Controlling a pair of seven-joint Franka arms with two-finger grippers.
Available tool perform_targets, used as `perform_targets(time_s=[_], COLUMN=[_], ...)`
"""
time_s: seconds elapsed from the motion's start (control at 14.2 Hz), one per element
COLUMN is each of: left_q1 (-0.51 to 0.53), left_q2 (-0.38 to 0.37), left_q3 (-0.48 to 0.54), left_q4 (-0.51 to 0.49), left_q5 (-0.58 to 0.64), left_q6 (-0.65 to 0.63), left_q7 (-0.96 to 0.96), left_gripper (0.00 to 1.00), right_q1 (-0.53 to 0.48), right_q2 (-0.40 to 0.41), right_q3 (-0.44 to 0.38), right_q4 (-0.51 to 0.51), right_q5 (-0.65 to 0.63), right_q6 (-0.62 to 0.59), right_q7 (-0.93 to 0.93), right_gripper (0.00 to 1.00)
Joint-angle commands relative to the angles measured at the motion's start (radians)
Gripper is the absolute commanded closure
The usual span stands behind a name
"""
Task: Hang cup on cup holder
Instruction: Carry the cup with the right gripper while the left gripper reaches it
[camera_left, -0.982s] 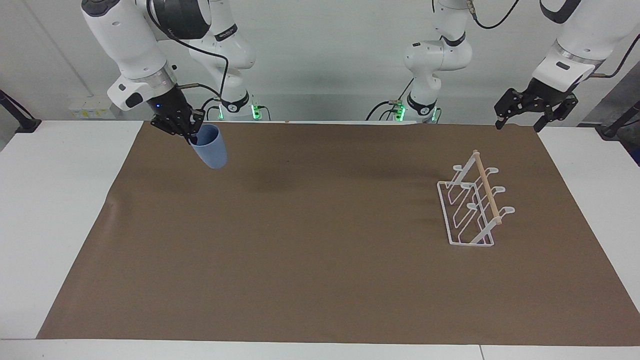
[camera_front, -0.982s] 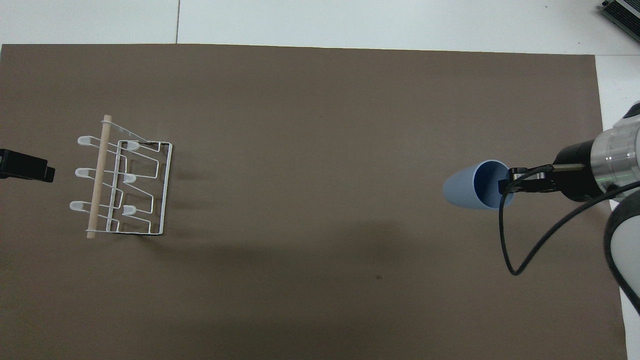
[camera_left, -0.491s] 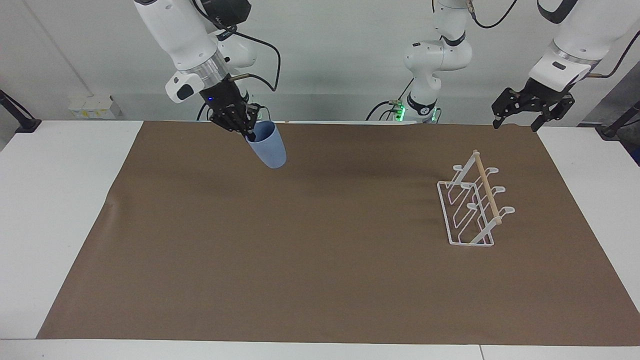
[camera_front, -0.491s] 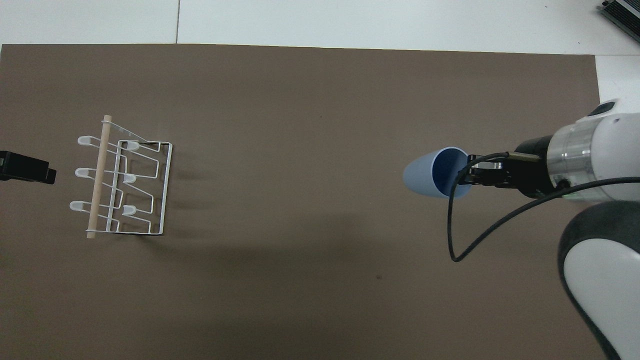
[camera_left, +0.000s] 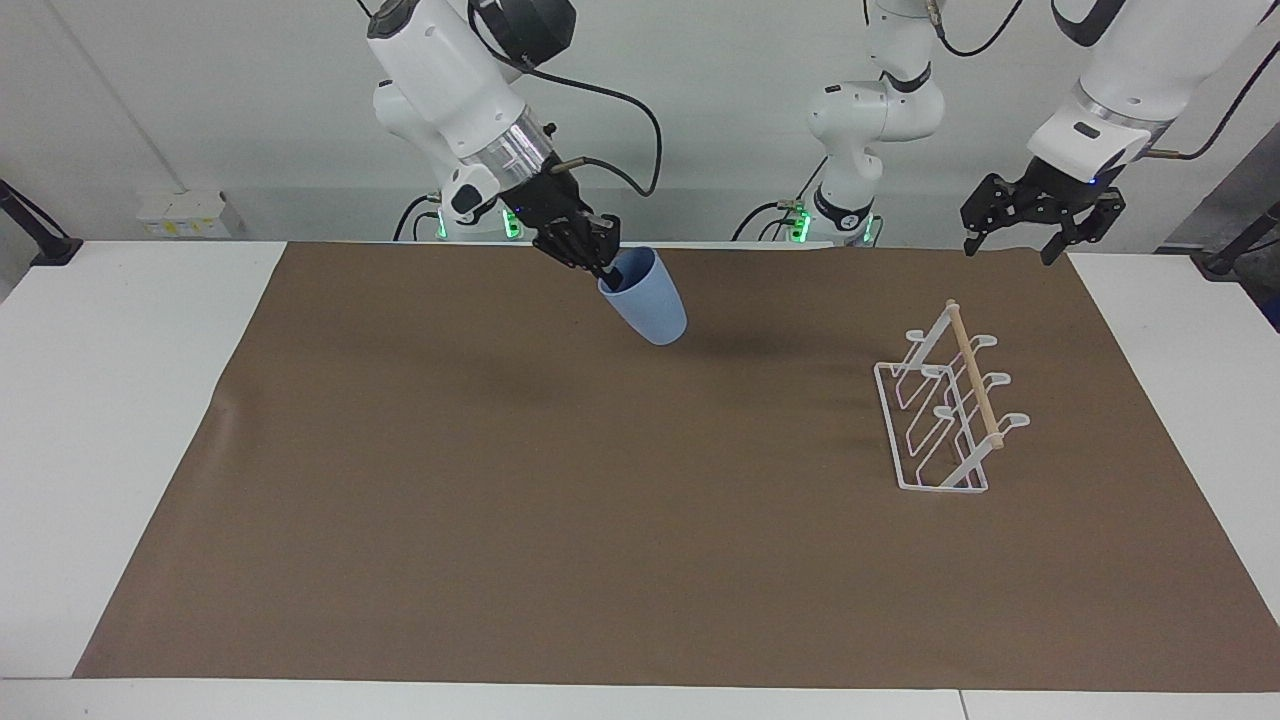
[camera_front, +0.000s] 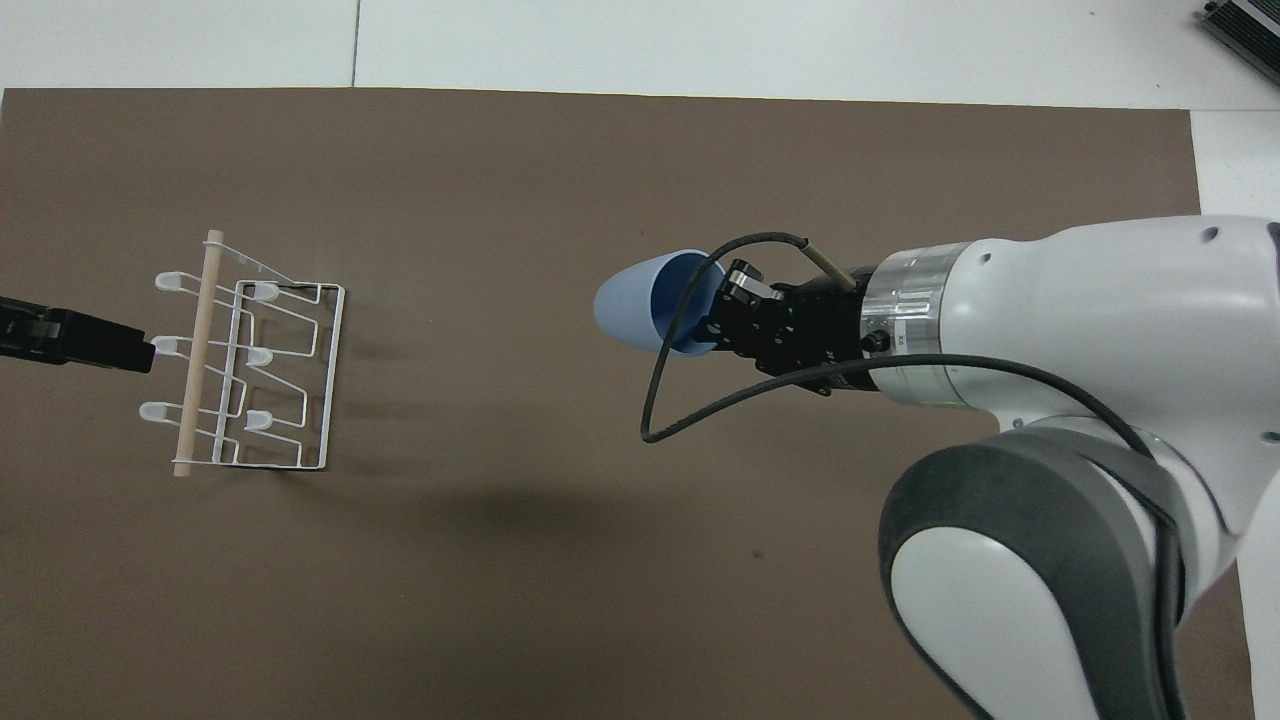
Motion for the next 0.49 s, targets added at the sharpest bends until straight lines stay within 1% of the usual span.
perform_targets(time_s=[0.0, 0.07, 0.21, 0.28, 0.42], left_q1=[-0.027, -0.033, -0.046, -0.047, -0.048], left_q2=[-0.027, -0.027, -0.030, -0.036, -0.040], left_q3=[0.012, 0.012, 0.012, 0.012, 0.012], left_q4=[-0.032, -0.032, -0.041, -0.052, -0.063], left_q5=[-0.009, -0.009, -0.009, -0.009, -0.009], left_q6=[0.007, 0.012, 0.012, 0.016, 0.042], left_q7=[0.071, 0.103, 0.201, 0.264, 0.405], left_gripper=[0.00, 0.00, 0.00, 0.00, 0.00], right_q1=[0.028, 0.034, 0.042, 0.062, 0.130], right_q2=[0.016, 0.020, 0.020, 0.022, 0.022], right_q3=[-0.003, -0.003, -0.003, -0.003, -0.003], right_q4=[0.006, 0.007, 0.015, 0.021, 0.030], right_q5=[0.112, 0.152, 0.230, 0.266, 0.284], right_q6=[0.082, 0.105, 0.118, 0.145, 0.199], right_q7=[0.188, 0.260, 0.333, 0.344, 0.367], right_gripper=[1.00, 1.00, 1.00, 1.00, 1.00])
